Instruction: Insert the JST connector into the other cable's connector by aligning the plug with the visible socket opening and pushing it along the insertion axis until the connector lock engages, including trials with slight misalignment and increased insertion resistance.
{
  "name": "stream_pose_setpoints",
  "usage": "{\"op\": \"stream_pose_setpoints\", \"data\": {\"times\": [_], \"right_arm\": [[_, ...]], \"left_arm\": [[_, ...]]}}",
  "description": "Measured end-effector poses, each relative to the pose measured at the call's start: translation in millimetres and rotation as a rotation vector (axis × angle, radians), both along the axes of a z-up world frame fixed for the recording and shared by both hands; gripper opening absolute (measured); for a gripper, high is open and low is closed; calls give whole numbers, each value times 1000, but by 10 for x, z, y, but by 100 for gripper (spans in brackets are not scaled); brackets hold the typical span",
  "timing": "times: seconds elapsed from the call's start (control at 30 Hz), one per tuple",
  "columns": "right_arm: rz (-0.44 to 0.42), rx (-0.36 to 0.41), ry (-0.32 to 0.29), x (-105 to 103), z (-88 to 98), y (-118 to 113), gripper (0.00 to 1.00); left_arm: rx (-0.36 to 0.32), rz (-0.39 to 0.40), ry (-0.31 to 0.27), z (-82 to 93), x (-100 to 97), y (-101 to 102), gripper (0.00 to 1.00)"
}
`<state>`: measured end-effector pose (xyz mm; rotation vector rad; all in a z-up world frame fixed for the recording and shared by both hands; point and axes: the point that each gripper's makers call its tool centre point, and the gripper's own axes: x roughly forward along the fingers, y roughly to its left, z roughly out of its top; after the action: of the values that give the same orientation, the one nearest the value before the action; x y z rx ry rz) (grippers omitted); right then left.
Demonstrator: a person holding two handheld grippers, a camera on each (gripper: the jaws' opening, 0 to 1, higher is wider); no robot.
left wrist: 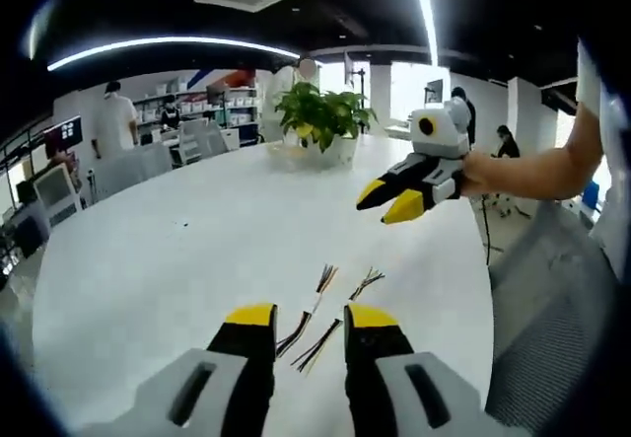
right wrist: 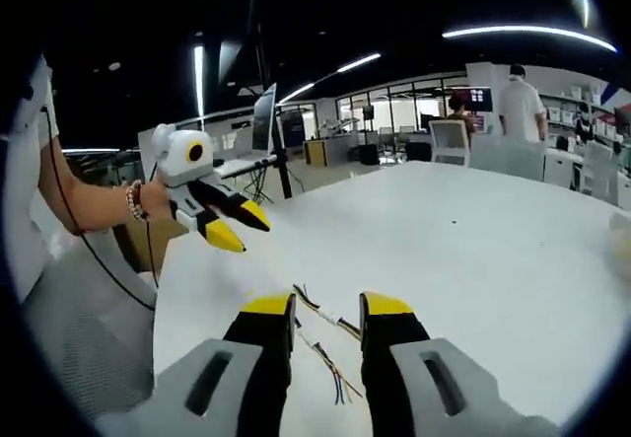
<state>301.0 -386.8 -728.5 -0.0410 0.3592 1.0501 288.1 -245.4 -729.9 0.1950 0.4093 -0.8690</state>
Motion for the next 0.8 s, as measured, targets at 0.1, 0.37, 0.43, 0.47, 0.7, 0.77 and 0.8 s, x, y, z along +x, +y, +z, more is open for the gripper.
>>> {"op": "stream_pose_setpoints", "data": {"times": [0.1,0.37,0.43,0.47,0.7,0.77,0.8], "right_arm": [[-19,-9,-10,-117,120,-101,25],[-72,0,-24,-452,263,-356,25],[-101,12,-18,-556,247,-450,26],[-120,26,-9,-613,235,-500,26],[-134,-14,73,-1010,-17,-684,26],[-127,-23,84,-1088,-68,-692,26],[-122,-27,93,-1126,-97,-693,26]], "left_arm": [[23,41,-31,101,-35,114,22],[19,92,-50,286,-425,282,23],[42,113,-45,265,-526,344,23],[39,128,-42,261,-580,370,23],[0,207,-11,196,-983,445,22],[-48,259,10,174,-1058,516,22],[-58,273,14,167,-1086,540,22]]}}
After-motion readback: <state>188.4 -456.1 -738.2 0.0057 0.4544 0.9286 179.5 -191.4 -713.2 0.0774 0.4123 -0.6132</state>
